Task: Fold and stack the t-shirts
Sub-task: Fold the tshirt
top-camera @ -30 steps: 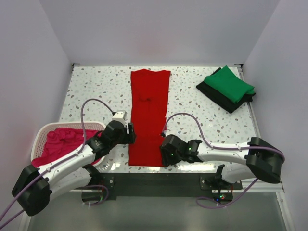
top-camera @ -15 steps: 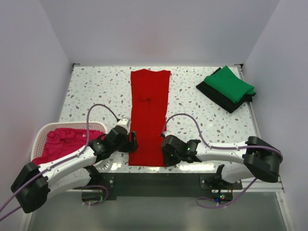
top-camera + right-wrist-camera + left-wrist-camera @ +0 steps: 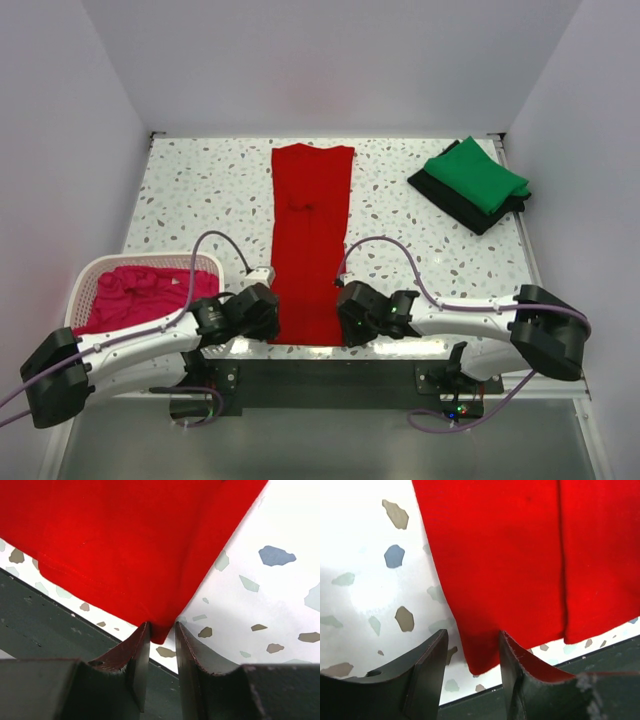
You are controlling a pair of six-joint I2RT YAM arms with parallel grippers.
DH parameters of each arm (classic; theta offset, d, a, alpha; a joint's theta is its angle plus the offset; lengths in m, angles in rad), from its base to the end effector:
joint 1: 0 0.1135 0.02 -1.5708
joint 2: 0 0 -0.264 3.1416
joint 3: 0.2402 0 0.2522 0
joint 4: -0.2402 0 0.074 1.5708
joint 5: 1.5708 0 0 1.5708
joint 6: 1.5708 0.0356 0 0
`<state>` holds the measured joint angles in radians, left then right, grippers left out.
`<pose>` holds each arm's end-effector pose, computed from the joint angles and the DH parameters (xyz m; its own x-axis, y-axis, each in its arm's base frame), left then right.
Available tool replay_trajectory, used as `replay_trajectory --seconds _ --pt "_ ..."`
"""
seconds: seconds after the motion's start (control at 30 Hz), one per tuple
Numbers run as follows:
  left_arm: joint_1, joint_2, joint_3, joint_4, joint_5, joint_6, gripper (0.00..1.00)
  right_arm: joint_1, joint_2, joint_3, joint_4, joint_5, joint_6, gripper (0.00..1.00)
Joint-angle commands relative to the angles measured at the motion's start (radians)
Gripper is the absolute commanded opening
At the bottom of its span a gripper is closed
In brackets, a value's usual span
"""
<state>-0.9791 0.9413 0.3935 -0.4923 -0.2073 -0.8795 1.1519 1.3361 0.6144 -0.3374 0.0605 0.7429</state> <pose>0.0953 -0.1287 0.1567 -0.8877 -0.0307 -0.4594 0.1102 0.9546 -0.2768 0.0979 0.2145 0.1580 -0.8699 -0.2937 -0.3963 -0.4228 0.8577 0.2924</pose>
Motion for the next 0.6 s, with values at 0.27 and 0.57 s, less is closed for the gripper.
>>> replay_trajectory --seconds 0.27,0.57 --pt "-0.052 -0.004 -0.044 -0.042 -0.049 -0.119 0.43 0.006 -0.071 -0.051 0.011 0.002 -0.004 0.32" --pt "-0.061 0.021 -0.05 -0.005 -0.034 -0.105 0.28 0.006 -0.074 -0.068 0.034 -0.002 0.007 0.31"
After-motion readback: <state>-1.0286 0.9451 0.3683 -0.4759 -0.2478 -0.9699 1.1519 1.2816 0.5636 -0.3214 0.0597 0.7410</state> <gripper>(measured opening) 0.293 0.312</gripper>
